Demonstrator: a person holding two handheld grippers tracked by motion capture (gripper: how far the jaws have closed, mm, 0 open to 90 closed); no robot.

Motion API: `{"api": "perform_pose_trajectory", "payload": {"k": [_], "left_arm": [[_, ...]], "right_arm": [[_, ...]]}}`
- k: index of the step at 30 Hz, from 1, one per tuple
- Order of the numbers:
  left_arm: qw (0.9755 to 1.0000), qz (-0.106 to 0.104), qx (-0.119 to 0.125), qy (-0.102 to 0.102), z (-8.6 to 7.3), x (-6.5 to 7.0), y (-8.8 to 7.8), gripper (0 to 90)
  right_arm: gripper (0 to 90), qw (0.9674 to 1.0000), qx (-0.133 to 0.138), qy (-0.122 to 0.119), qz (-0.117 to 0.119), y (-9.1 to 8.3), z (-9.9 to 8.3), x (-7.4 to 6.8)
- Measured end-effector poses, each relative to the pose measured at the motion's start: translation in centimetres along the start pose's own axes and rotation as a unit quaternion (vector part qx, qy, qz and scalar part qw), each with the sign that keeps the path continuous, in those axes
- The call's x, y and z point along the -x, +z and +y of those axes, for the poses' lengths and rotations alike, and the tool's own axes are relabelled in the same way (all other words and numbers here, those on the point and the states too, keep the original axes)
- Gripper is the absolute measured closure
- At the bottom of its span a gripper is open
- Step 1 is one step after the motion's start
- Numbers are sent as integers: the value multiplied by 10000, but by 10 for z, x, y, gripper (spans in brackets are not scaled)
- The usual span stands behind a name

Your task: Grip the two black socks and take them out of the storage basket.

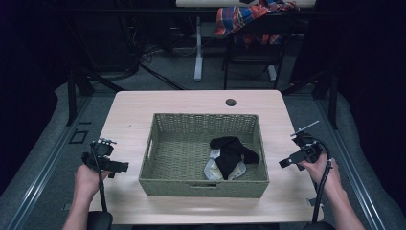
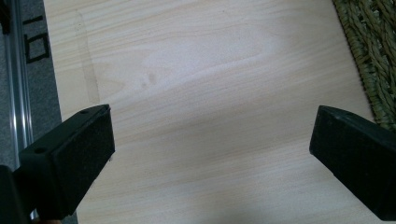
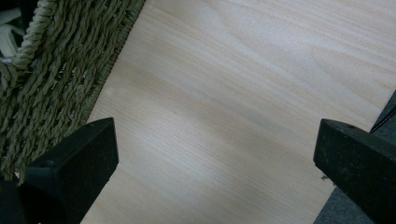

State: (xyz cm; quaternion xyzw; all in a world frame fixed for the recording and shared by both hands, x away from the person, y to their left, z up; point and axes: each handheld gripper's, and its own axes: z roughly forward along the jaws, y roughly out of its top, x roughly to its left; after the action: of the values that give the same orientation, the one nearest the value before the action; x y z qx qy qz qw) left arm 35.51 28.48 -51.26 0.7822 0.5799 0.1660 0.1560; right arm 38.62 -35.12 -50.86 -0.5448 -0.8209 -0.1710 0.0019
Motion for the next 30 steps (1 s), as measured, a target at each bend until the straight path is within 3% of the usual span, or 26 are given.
{"api": "perform_pose_trajectory", "payload": {"k": [4,6,8,12,14,15,23,24,30], "left_arm": [[10000,-1,-3,7,0,0,0,2],[10000,1,-9,8,0,0,0,2],[10000,-11,-15,25,0,1,-1,2],[10000,-1,-1,15,0,0,0,2],[10000,-14,-16,23,1,0,0,2],[10000,-14,-16,23,1,0,0,2],[10000,-26,-1,8,-1,0,-1,2],[10000,-23,16,-2,0,0,-1,2],[10000,-33,15,15,1,1,0,2]], "right_arm": [[0,10000,-73,-37,47,-1,1,1],[0,10000,20,27,-31,-1,1,-1],[0,9999,-112,-109,-14,-4,3,0],[0,9999,-47,-84,-36,-6,4,-1],[0,9999,76,37,-77,-7,3,-1],[0,10000,-12,-48,-57,-9,4,1],[0,9999,35,-78,-132,-16,8,-1],[0,9998,170,-37,-120,-19,9,-3],[0,9993,321,-135,-136,-38,14,-10]]}}
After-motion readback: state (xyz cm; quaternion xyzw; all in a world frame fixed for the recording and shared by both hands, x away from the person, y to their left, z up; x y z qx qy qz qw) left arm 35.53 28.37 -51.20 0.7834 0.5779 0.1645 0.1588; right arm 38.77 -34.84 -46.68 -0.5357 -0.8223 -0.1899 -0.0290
